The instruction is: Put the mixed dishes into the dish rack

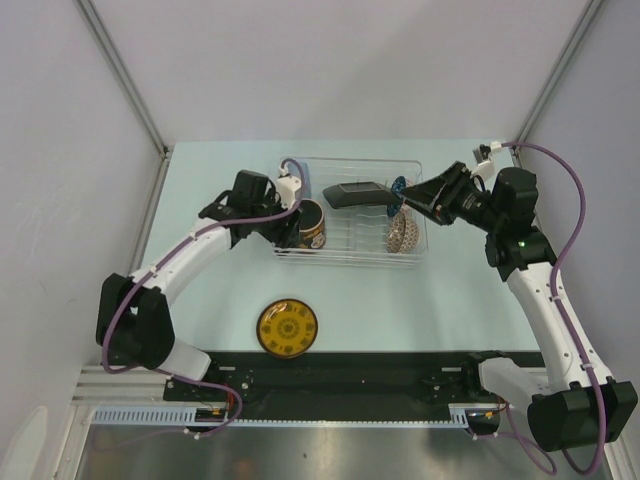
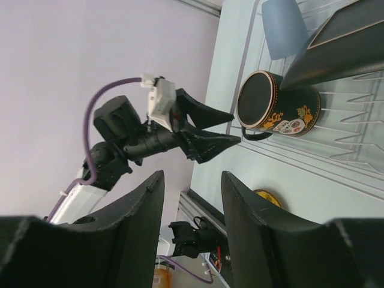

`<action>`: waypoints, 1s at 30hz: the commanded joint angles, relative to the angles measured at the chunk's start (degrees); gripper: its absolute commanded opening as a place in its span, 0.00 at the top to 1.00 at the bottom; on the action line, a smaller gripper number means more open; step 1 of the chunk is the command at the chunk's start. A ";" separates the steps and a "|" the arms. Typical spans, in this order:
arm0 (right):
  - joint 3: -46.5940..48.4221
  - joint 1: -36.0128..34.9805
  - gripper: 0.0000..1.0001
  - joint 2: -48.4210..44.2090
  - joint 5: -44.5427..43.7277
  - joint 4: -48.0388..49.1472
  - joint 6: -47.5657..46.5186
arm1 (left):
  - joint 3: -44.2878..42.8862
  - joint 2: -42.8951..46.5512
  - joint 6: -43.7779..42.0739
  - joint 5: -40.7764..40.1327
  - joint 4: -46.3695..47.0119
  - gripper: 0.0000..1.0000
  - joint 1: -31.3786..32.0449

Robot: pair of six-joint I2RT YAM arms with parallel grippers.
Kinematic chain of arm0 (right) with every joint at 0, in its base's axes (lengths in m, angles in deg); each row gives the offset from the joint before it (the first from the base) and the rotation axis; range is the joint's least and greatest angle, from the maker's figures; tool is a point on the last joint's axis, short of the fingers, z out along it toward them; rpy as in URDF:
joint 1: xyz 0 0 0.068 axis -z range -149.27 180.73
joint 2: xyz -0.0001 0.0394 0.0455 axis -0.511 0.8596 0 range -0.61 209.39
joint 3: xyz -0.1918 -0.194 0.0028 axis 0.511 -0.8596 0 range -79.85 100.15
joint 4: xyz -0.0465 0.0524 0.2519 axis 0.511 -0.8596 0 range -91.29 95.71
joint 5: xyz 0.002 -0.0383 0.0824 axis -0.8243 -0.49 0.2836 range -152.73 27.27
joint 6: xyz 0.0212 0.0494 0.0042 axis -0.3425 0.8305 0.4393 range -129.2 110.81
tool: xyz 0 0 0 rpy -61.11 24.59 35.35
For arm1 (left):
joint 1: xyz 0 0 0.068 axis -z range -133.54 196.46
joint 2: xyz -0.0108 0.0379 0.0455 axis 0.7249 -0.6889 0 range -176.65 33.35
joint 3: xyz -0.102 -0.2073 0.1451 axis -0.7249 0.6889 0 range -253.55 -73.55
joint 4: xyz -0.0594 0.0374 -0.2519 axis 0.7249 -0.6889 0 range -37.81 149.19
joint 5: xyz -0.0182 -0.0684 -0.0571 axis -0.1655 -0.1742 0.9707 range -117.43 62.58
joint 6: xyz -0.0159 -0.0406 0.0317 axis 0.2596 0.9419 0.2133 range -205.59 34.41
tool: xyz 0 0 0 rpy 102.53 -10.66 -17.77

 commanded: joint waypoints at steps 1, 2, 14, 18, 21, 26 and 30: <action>0.35 0.36 0.52 -0.64 0.25 0.50 -0.67 | -7.83 2.97 0.78 3.42 -3.20 0.37 0.49; 0.35 0.36 0.52 -0.55 0.25 0.50 -0.67 | -9.76 3.06 1.74 3.25 -3.03 0.37 0.49; 0.09 -2.27 0.53 -1.17 -4.84 -1.34 -9.53 | -35.75 -15.29 2.10 -4.33 3.30 0.39 -4.60; -1.14 -4.55 0.53 -1.52 -8.10 -2.49 -12.52 | -46.49 -26.63 1.23 -0.72 0.50 0.40 -6.37; -3.07 -4.82 0.53 -1.34 -8.28 -1.70 -12.45 | -55.02 -35.33 0.26 1.83 -3.19 0.43 -7.07; -5.45 -4.82 0.54 0.23 -7.66 1.02 -11.57 | -60.14 -42.90 1.05 3.33 -2.77 0.43 -7.34; -6.24 -4.73 0.54 1.81 -7.22 2.34 -11.22 | -61.89 -45.54 1.40 3.60 -1.36 0.43 -7.34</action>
